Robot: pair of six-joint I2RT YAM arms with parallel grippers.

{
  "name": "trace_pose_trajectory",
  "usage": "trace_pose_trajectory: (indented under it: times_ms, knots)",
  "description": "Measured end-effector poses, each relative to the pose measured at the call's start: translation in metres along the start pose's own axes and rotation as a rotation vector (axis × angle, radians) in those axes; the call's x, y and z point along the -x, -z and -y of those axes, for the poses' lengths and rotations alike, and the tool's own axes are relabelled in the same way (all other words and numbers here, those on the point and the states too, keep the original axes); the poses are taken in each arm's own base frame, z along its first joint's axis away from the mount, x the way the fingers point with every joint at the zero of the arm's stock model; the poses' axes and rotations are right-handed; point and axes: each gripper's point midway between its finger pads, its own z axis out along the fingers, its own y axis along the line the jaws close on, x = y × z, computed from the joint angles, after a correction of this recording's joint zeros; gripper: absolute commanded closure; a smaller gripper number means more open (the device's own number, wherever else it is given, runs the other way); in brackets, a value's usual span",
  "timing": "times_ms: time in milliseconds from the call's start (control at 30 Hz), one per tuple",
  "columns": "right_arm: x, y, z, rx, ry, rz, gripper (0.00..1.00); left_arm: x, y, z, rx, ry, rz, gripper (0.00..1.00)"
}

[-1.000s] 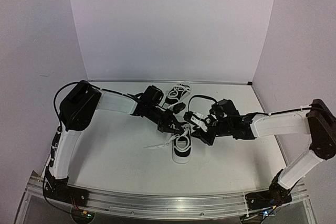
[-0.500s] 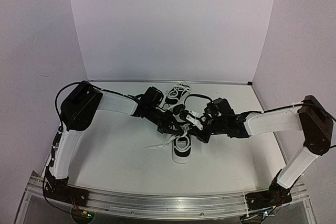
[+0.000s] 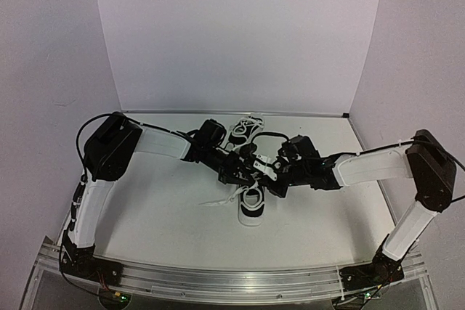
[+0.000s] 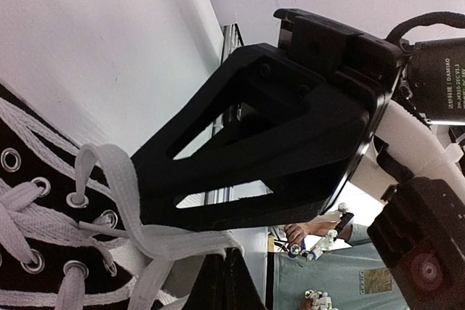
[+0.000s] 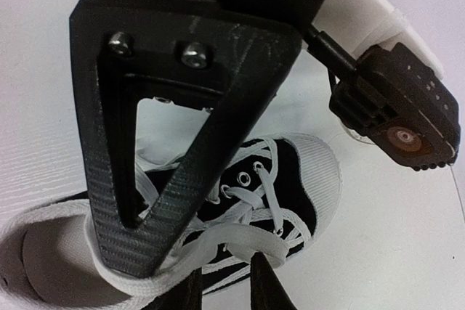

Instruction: Tie the shoes

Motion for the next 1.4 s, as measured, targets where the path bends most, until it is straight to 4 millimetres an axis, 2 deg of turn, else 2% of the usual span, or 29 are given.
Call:
trace_pose_trajectory:
  times_ms: [133, 333, 467, 533, 700, 767, 867, 967, 1067, 1167, 1200, 1267, 1300, 1400]
  knots:
    - [-0.001, -0.003, -0.001, 0.009, 0.011, -0.008, 0.87, 0.001, 0.001, 0.001, -0.006, 0.008, 0.000, 1.00]
    - [-0.003, -0.004, -0.005, 0.018, 0.023, -0.017, 0.85, 0.001, 0.003, 0.001, -0.006, 0.012, 0.003, 1.00]
    - [-0.003, -0.004, -0.005, 0.018, 0.028, -0.018, 0.98, 0.001, 0.003, 0.001, -0.006, 0.012, 0.003, 1.00]
    - [-0.004, -0.004, -0.005, 0.019, 0.027, -0.021, 1.00, 0.001, 0.003, 0.001, -0.006, 0.012, 0.003, 0.99]
    - [-0.005, -0.004, -0.003, 0.011, 0.005, -0.029, 1.00, 0.002, 0.005, -0.001, -0.001, 0.014, 0.009, 0.74]
    - [-0.005, -0.003, -0.002, 0.001, -0.009, -0.034, 1.00, 0.004, 0.008, -0.004, 0.014, 0.004, 0.020, 0.69]
    - [-0.003, 0.003, 0.003, -0.020, -0.031, -0.037, 1.00, 0.006, 0.020, -0.014, 0.060, 0.008, 0.056, 0.65]
    - [0.009, 0.017, 0.012, -0.059, -0.052, -0.009, 1.00, 0.009, 0.045, -0.020, 0.121, 0.022, 0.105, 0.62]
    - [0.024, 0.033, 0.022, -0.098, -0.071, 0.029, 1.00, 0.015, 0.071, -0.016, 0.183, -0.002, 0.153, 0.62]
    - [0.030, 0.043, 0.026, -0.116, -0.091, 0.046, 1.00, 0.017, 0.095, -0.010, 0.253, -0.040, 0.189, 0.62]
    - [0.029, 0.045, 0.025, -0.116, -0.096, 0.045, 0.98, 0.015, 0.102, -0.007, 0.278, -0.055, 0.197, 0.62]
    - [0.023, 0.045, 0.021, -0.105, -0.106, 0.027, 0.83, 0.010, 0.109, -0.003, 0.313, -0.078, 0.203, 0.62]
    - [0.020, 0.045, 0.019, -0.096, -0.109, 0.017, 0.78, 0.006, 0.112, -0.002, 0.328, -0.087, 0.202, 0.62]
    - [0.008, 0.043, 0.008, -0.053, -0.115, -0.023, 0.72, -0.002, 0.111, -0.002, 0.352, -0.095, 0.186, 0.62]
